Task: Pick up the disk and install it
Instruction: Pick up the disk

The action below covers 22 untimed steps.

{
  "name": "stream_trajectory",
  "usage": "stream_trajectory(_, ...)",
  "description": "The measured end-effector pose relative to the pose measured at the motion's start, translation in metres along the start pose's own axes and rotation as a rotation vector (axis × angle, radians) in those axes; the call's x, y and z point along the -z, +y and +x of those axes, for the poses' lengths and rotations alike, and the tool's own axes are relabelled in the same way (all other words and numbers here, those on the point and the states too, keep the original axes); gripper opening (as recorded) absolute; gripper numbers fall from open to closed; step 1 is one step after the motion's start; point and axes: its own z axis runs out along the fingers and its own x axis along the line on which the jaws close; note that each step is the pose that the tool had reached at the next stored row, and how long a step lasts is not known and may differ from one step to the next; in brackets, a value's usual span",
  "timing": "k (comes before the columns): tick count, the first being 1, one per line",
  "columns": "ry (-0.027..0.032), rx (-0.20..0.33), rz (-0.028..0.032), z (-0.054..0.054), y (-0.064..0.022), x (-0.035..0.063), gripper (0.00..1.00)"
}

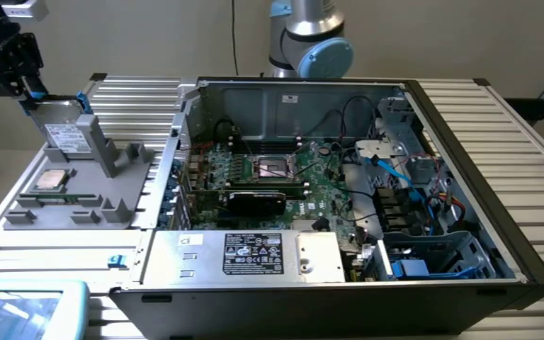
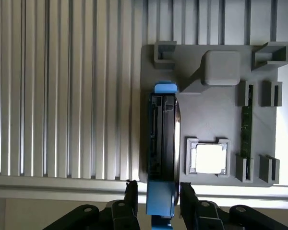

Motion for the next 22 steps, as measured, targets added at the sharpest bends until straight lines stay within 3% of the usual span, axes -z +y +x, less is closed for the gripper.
stream_trajectory(6, 0.0016, -0.008, -0.0011, 0.000, -0.0001, -0.0100, 0.47)
stream_trajectory(12, 0.0012, -0.008, -0.0014, 0.000, -0.0001, -0.0116, 0.47)
stream_trajectory(22, -0.0028, -0.012, -0.0011, -0.001, -0.0001, -0.0204, 0.47)
